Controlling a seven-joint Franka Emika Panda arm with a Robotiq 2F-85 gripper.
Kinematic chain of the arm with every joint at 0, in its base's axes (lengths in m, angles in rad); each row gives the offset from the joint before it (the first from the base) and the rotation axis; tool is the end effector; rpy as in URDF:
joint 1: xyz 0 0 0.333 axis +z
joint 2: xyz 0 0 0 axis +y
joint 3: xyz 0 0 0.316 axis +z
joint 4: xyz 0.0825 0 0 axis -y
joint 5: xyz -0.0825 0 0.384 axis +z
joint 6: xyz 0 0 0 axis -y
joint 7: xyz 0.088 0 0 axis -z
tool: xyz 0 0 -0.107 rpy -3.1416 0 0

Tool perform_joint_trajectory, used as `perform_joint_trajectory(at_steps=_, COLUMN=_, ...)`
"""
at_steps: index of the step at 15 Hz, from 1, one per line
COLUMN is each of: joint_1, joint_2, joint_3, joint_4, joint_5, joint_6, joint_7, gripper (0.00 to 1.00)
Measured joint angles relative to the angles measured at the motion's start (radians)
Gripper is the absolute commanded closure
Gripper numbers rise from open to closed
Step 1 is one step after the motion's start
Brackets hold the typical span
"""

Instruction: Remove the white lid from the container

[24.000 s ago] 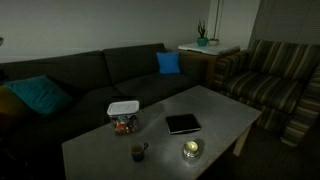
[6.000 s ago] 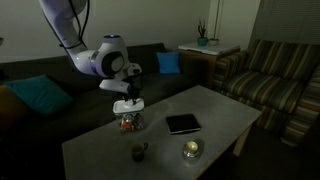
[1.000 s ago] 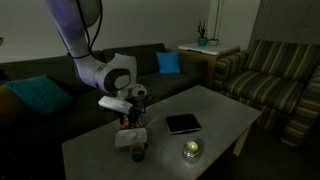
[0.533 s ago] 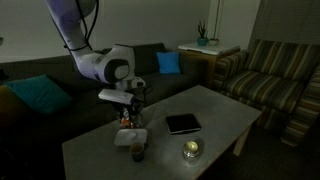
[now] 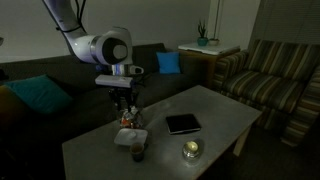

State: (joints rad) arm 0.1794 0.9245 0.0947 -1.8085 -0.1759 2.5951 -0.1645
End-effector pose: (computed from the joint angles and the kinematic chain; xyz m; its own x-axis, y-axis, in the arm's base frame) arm 0.5800 0.1675 0.0221 0.8383 0.5304 -0.1264 0.5317 -0.8465 -0.0257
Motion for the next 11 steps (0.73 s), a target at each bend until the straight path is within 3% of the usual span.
perform_joint_trajectory(at_steps=3, joint_1=0.006, joint_2=-0.028, joint_3=-0.001, joint_4=-0.017, joint_5=-0.01, joint_6=-0.028, joint_7=0.0, gripper=0.0)
perform_joint_trajectory(at_steps=11, joint_1=0.015, joint_2=-0.058, joint_3=-0.001, joint_4=-0.046, joint_5=-0.02, joint_6=-0.053, joint_7=0.0, gripper=0.0)
